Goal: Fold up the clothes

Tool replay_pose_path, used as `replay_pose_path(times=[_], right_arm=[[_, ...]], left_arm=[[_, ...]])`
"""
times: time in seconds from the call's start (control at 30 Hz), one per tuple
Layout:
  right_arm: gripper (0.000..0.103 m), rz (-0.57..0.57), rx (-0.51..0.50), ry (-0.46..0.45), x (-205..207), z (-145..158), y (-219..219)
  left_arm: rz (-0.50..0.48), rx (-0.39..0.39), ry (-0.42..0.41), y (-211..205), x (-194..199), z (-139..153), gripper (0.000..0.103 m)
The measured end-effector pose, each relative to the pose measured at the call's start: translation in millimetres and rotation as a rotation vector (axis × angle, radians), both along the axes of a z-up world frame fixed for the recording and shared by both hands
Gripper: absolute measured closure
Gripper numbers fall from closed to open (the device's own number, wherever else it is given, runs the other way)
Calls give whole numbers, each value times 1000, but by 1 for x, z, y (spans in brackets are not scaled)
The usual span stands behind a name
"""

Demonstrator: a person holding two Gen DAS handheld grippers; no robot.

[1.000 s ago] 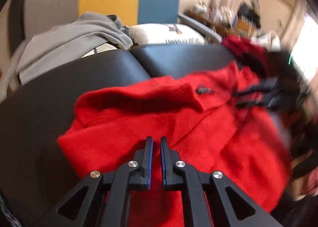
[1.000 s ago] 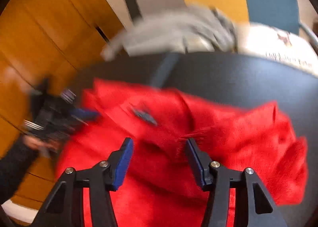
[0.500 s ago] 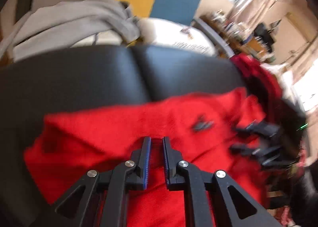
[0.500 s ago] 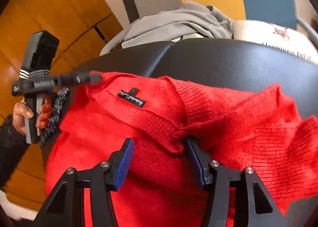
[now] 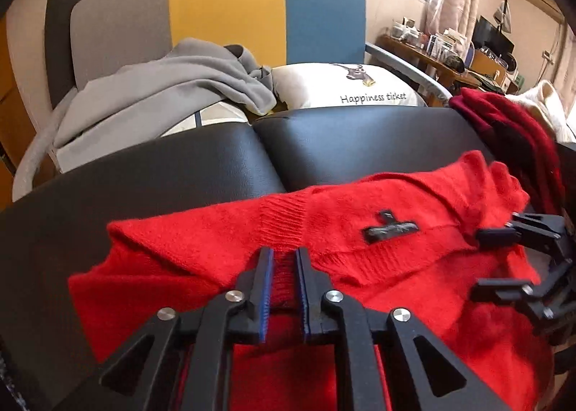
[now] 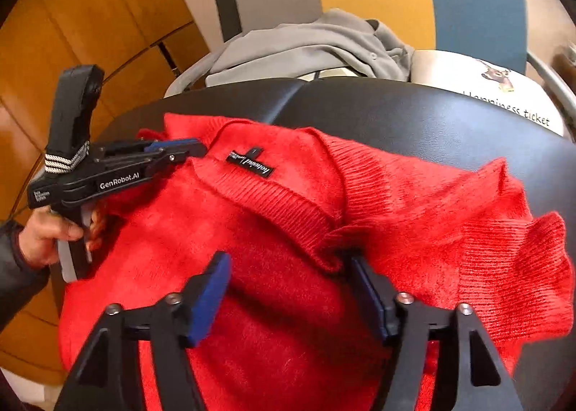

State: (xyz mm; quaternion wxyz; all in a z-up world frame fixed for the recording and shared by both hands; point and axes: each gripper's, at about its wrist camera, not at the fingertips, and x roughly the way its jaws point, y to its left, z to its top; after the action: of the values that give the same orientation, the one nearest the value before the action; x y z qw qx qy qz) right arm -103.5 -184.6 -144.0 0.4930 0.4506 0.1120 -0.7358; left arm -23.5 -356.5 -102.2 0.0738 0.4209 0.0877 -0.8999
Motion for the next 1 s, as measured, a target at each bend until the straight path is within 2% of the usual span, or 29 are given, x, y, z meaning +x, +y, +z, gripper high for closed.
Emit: replay_pose_path(times=[0.07, 0.23, 0.37, 0.5, 0.67, 0.83, 0.93, 1.0], right_arm=[[34, -25, -28, -44, -6, 2, 4], [30, -113, -175, -132, -4, 34, 44], [29, -154, -259, -233, 15, 41, 100], [29, -213, -254, -293, 48, 34, 163], [29, -257, -240, -426, 99, 9, 219], [28, -230, -212, -525, 147, -16, 229], [28, -197, -205, -513, 167, -23, 218], [28, -193, -209, -493, 171, -23, 213]], left_arm=[[-4, -5, 11, 7, 8, 10, 89], [20, 123, 38, 5, 55, 29, 87], [46, 192, 74, 4, 110, 37, 86], [86, 240, 92, 2, 177, 34, 79], [200, 270, 68, -3, 256, 9, 77], [293, 338, 60, 0, 316, -14, 76], [302, 380, 75, 5, 336, -19, 75], [289, 377, 79, 12, 343, -20, 72]])
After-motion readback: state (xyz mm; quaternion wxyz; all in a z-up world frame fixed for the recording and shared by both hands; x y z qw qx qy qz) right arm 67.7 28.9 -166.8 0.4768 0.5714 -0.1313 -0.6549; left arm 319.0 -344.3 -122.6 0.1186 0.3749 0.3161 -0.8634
